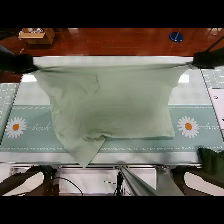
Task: Fold the shirts.
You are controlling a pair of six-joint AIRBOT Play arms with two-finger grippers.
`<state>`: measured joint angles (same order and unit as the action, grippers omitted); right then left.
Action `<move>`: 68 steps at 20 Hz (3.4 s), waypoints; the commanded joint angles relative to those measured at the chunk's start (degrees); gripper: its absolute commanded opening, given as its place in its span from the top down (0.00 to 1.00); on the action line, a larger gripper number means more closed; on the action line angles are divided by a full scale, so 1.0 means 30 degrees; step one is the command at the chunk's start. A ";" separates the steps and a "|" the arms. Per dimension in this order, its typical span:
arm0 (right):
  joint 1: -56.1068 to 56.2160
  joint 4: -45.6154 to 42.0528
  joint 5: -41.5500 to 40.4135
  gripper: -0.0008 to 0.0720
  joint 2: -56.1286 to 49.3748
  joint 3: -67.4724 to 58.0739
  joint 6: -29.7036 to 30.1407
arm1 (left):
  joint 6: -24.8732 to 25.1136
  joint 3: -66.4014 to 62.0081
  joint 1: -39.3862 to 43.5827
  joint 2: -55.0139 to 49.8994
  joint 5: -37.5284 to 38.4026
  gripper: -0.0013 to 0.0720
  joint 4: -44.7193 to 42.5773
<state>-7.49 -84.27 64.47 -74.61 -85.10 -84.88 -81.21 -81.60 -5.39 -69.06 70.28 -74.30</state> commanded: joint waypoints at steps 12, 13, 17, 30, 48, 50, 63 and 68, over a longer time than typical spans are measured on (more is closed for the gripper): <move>-0.0029 0.1632 -0.7096 0.95 -0.6863 0.0022 -0.1348 | -0.0240 0.0066 0.2922 -0.8298 -1.1941 0.95 0.0284; -0.0029 0.1632 -0.7410 0.95 -0.7147 0.0022 -0.1362 | -0.0736 0.0066 0.2922 -0.8568 -1.2509 0.95 0.0277; -0.0029 0.1647 -0.7504 0.95 -0.7992 0.0022 -0.1370 | -0.1727 0.0066 0.2973 -0.9785 -1.3733 0.95 0.0284; -0.0474 0.1610 0.0393 0.95 -0.6295 0.0029 0.1005 | 0.0503 -0.2849 0.2208 -0.9792 -0.1399 0.96 0.0233; -0.1064 -0.3053 0.5595 0.42 -0.4495 0.0058 0.1413 | 0.0189 -0.5894 0.0219 -0.9377 0.4626 0.42 0.0189; -0.2288 -0.2565 0.6040 0.42 -0.3002 0.0896 0.1195 | 0.0080 -0.4495 -0.1137 -0.7512 0.5559 0.41 0.0262; -0.9369 1.0338 0.1996 0.28 0.2805 1.1030 0.5122 | 0.2943 1.8316 -0.5493 0.3993 0.1581 0.04 0.4619; -0.9369 1.0324 0.2157 0.28 0.2805 1.1030 0.5260 | 0.3796 1.9234 -0.5457 0.3461 -0.0291 0.06 0.5654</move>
<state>-35.24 -54.89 70.85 -66.41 -52.45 -69.80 -71.46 -26.70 -21.65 -58.13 72.66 -59.27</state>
